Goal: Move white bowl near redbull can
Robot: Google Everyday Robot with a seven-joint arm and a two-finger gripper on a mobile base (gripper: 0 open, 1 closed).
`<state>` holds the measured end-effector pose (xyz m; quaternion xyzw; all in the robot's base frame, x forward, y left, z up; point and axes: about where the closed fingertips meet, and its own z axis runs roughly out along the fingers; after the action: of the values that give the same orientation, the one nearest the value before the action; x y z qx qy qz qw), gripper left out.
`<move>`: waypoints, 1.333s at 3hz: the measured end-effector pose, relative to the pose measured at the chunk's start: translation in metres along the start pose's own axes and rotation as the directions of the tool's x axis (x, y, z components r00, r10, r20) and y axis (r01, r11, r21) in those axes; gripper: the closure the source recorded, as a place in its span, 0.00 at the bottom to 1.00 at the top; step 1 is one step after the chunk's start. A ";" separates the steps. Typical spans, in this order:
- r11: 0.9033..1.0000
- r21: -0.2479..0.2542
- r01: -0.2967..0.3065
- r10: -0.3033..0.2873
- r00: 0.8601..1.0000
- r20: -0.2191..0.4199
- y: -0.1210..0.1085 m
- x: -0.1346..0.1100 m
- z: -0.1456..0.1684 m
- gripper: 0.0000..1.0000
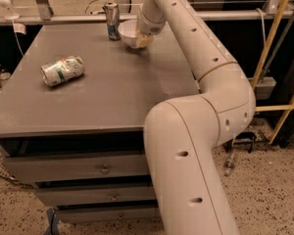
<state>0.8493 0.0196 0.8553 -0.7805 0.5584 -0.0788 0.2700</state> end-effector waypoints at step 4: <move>1.000 -0.013 0.003 -0.003 1.000 0.005 0.002 -0.003 0.016 0.13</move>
Offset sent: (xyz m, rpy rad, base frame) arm 0.0017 0.0014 -0.0017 0.0013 -0.0006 0.0010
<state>0.8529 0.0268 0.8414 -0.7831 0.5571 -0.0736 0.2664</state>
